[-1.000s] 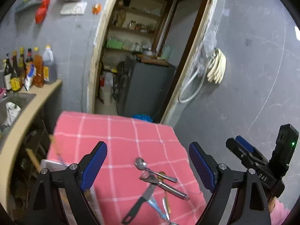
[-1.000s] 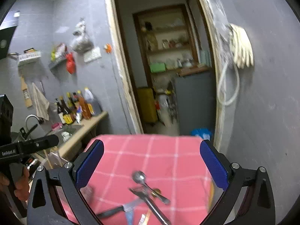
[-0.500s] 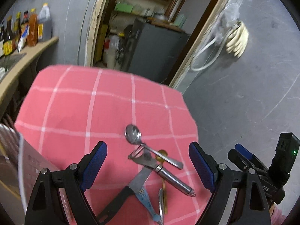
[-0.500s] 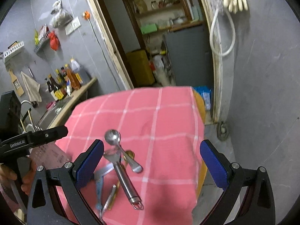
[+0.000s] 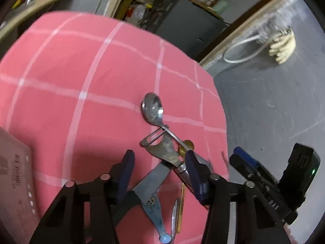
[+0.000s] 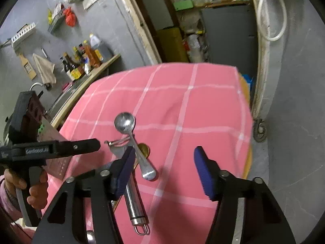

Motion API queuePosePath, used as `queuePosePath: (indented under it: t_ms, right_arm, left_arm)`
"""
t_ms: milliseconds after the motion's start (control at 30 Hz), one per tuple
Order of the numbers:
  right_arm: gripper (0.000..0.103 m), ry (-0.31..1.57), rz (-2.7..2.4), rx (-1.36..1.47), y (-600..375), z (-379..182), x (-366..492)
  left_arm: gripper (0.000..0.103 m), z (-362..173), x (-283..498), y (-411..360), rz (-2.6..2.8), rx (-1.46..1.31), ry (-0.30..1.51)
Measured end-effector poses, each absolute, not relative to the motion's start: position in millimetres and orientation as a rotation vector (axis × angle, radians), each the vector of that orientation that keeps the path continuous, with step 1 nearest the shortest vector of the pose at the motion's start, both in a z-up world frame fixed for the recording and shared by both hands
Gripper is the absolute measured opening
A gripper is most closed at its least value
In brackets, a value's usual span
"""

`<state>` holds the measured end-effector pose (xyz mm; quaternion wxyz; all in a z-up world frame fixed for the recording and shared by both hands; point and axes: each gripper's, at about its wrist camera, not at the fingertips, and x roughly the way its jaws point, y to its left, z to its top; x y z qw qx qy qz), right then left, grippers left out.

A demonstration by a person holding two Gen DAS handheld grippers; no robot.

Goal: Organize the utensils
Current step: 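Move both tools back over the remaining utensil pile, then grasp a metal spoon with the left tool while the right tool grasps another spoon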

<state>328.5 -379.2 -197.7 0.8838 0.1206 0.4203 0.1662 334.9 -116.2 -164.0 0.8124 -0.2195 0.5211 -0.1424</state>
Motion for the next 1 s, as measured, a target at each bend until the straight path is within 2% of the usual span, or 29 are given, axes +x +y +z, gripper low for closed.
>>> queuePosePath:
  t_ms: [167,300,567,633,700,1000]
  right_arm:
    - [0.046,0.894,0.374,0.249,-375.6,-206.7,337.4]
    - [0.046,0.896,0.402,0.238,-373.5,-207.8,351.2]
    - [0.037,0.935,0.532,0.247,-360.1,-219.0,392.5]
    - [0.036,0.946,0.547,0.237,-354.5,-222.2,399.8]
    - [0.036,0.952,0.558,0.232,-350.3,-224.4,404.4]
    - [0.036,0.95,0.566,0.229,-342.8,-225.4,409.2]
  left_arm:
    - [0.041,-179.8,342.0,-110.4,-0.285,-0.547,1.146]
    - [0.03,-190.8,346.7,-108.0,-0.269,-0.591,1.162]
    - [0.029,-195.1,352.4,-105.8,-0.272,-0.657,1.139]
    - [0.018,-196.5,353.9,-106.8,-0.259,-0.658,1.144]
    - [0.012,-197.6,355.7,-108.0,-0.25,-0.66,1.149]
    - [0.01,-200.3,352.6,-104.9,-0.236,-0.714,1.156]
